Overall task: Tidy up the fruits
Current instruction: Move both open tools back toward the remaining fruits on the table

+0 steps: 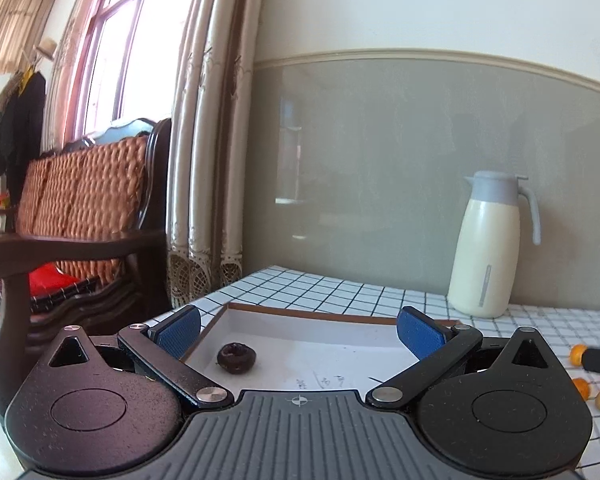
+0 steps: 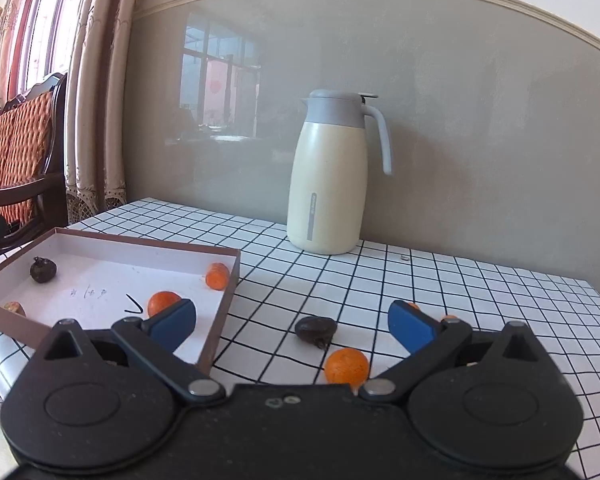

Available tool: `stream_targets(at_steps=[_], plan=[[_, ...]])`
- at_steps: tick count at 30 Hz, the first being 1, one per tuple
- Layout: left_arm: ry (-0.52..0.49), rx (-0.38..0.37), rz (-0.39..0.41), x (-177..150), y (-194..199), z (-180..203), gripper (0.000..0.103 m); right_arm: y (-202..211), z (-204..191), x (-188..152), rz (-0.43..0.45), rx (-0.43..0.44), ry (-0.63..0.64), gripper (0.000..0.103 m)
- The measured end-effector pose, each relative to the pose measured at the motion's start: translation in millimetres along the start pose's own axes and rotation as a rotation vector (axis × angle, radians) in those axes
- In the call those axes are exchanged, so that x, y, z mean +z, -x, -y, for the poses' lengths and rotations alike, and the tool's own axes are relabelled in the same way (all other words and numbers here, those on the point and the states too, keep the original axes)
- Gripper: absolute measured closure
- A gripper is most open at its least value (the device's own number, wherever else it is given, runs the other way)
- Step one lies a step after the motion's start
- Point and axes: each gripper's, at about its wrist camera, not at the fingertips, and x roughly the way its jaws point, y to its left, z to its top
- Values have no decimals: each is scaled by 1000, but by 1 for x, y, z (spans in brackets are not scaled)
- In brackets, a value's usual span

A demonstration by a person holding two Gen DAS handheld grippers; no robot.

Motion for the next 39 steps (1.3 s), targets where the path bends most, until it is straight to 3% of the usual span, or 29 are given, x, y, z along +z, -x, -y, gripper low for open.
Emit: stream_targets(at_steps=[4,8,11,17,24,28,36,39], plan=[[35,-80,-11,0,6,-1,0,9,7,-5,-5,-21,-8,6],[0,-86,16,-2,15,8,0,17,11,-11,-14,-43,6,6],[-15,-148,-49,-2,12,14,0,22,15,-14,-21,-71,20,6],[-23,-123,-57,-4,15,24,0,21,25,-22,-80,-120,41,6],[-75,-143,-41,-7,18,44,0,25,43,-26,-104,-97,-18,6],[-84,-155,-29,-9,21,55,0,31,52,-27,-63,-114,-50,6],[-94,-198,-36,-14,20,74,0,33,64,-32,-63,-159,-47,9],[-100,-211,-13,-16,21,83,0,34,70,-34,-68,-161,-57,17]])
